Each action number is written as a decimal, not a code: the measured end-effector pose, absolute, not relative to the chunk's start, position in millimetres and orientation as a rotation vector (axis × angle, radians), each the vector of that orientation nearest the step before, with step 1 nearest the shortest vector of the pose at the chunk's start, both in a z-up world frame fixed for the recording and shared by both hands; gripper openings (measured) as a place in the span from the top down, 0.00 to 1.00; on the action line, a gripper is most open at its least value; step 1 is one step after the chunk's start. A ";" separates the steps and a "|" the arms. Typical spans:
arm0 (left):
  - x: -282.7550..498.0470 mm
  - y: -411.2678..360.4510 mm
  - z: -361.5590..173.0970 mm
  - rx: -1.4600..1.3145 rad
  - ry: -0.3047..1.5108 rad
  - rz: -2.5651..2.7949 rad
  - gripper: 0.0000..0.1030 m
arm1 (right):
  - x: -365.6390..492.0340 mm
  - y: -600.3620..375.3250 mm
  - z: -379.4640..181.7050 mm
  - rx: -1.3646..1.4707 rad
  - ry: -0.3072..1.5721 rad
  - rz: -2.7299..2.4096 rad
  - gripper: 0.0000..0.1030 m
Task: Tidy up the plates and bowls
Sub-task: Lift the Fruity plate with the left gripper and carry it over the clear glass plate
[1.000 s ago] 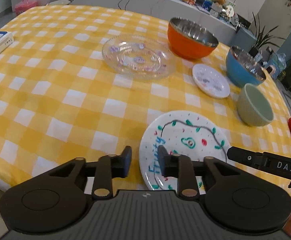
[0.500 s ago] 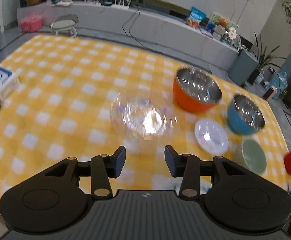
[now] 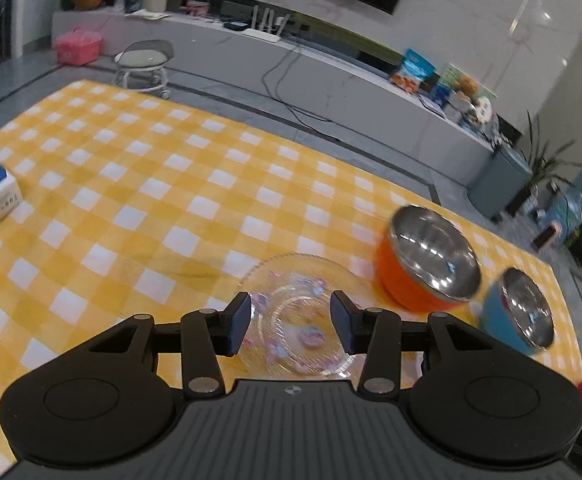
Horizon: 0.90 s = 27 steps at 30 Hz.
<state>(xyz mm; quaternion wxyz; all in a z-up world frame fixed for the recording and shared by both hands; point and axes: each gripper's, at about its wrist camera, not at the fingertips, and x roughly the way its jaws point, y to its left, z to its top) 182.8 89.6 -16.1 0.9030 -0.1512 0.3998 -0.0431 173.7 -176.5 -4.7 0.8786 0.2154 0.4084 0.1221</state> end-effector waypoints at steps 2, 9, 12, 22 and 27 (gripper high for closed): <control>187.2 95.8 -25.3 -0.322 0.829 -0.072 0.50 | 182.1 -172.7 -12.9 0.458 0.864 0.256 0.54; 199.2 108.1 -53.8 -0.379 0.856 -0.066 0.49 | 202.3 -163.4 -40.5 0.485 0.906 0.255 0.59; 202.4 107.1 -60.3 -0.382 0.870 -0.064 0.49 | 205.8 -161.8 -45.8 0.458 0.909 0.240 0.59; 207.8 105.4 -75.8 -0.381 0.899 -0.075 0.49 | 214.8 -166.3 -63.1 0.481 0.898 0.238 0.60; 211.5 105.1 -81.5 -0.388 0.906 -0.089 0.50 | 219.4 -164.4 -67.9 0.504 0.879 0.261 0.60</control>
